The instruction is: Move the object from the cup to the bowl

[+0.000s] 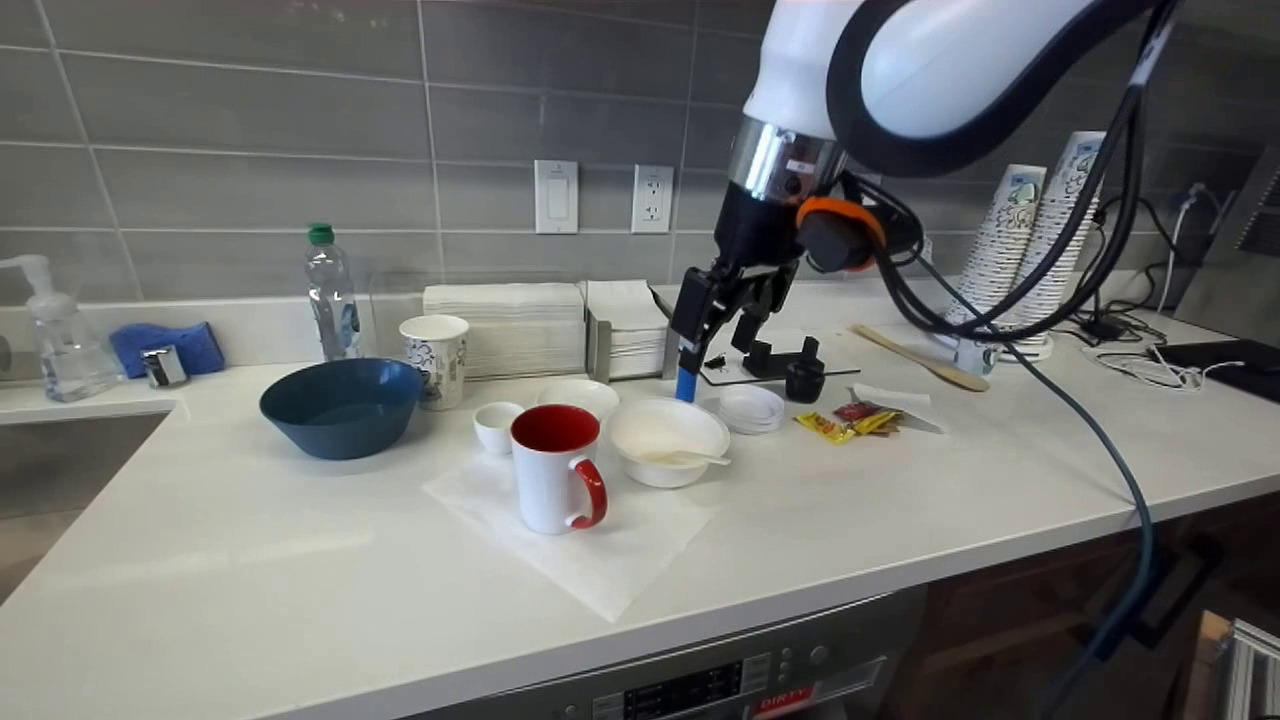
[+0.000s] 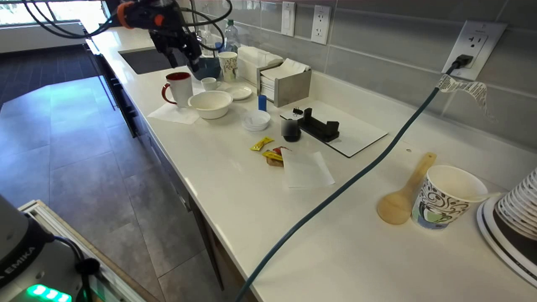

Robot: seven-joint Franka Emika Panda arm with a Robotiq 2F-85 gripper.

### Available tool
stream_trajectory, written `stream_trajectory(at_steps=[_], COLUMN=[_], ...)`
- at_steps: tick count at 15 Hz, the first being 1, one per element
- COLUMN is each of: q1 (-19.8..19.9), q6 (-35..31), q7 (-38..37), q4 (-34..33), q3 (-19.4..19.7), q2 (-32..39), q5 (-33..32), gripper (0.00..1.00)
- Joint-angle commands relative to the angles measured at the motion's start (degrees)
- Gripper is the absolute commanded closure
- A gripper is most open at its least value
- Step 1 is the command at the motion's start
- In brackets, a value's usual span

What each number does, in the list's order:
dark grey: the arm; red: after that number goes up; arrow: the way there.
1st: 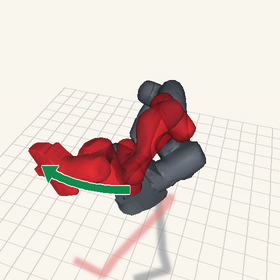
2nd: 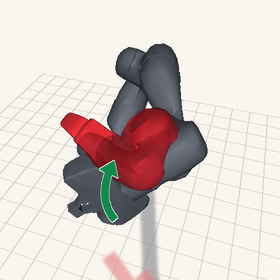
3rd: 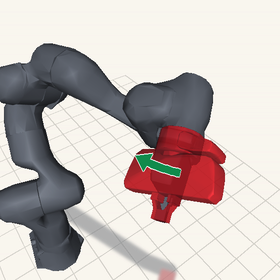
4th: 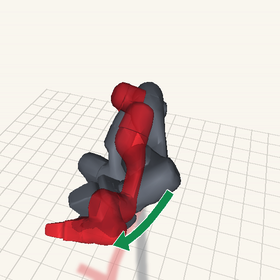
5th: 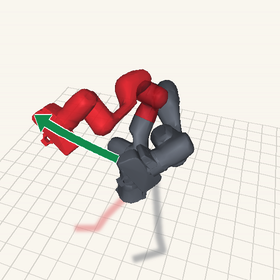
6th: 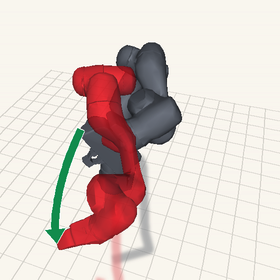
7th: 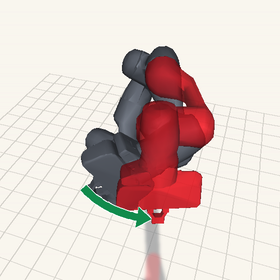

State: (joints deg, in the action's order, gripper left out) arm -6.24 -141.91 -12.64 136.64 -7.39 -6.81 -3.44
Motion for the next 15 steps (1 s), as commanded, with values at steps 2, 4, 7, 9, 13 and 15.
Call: stream_trajectory(at_steps=[2, 4, 7, 9, 13, 15], q1=[0.8, 2.2, 3.93, 4.0, 4.38, 4.29], q6=[18.74, 24.47, 33.24, 31.77, 32.52, 32.4], q7=[1.88, -0.98, 0.82, 0.61, 0.8, 0.78], q4=[-4.55, -5.9, -7.25, -7.26, -7.23, -7.21], q3=[1.53, 2.31, 4.6, 3.98, 3.91, 3.8], q2=[-6.92, -10.12, -14.27, -13.04, -13.69, -13.18], q5=[5.3, 4.62, 5.47, 4.37, 4.32, 4.31], gripper=[0.0, 0.0, 0.0, 0.0, 0.0, 0.0])
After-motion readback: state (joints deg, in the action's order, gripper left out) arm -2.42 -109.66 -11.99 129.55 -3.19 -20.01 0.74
